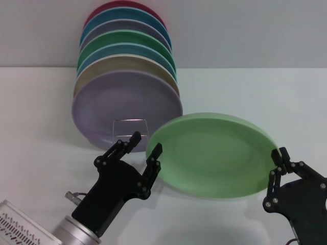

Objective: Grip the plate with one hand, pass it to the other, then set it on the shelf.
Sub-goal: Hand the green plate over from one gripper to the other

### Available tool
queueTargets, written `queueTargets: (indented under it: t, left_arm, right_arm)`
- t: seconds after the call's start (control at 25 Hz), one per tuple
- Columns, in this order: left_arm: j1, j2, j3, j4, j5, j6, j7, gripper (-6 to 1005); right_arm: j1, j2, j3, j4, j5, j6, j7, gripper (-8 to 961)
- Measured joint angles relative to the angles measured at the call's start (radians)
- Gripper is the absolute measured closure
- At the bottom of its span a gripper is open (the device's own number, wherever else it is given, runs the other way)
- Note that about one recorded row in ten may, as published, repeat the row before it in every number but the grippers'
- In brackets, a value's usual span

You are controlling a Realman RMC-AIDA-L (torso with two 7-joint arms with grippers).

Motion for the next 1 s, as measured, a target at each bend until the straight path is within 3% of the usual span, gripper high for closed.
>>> queueTargets:
  t: [0.32,0.48,1.0]
  left_arm:
    - [-0.010,0.000,0.000,0.002,0.000,-0.009,0.000,545]
    - [-0.014,0.000,0.000,0.001,0.000,-0.017,0.000,544]
    - [-0.025,0.000,0.001,0.010,0.004,-0.020,0.000,685]
  right_arm:
    - [0.007,0.000,0.000,-0.001,0.000,0.014,0.003,935]
    - [0.008,0.000,0.000,-0.001,0.000,0.016,0.003,934]
    - [0.010,0.000,0.000,0.001,0.000,0.026,0.005,935]
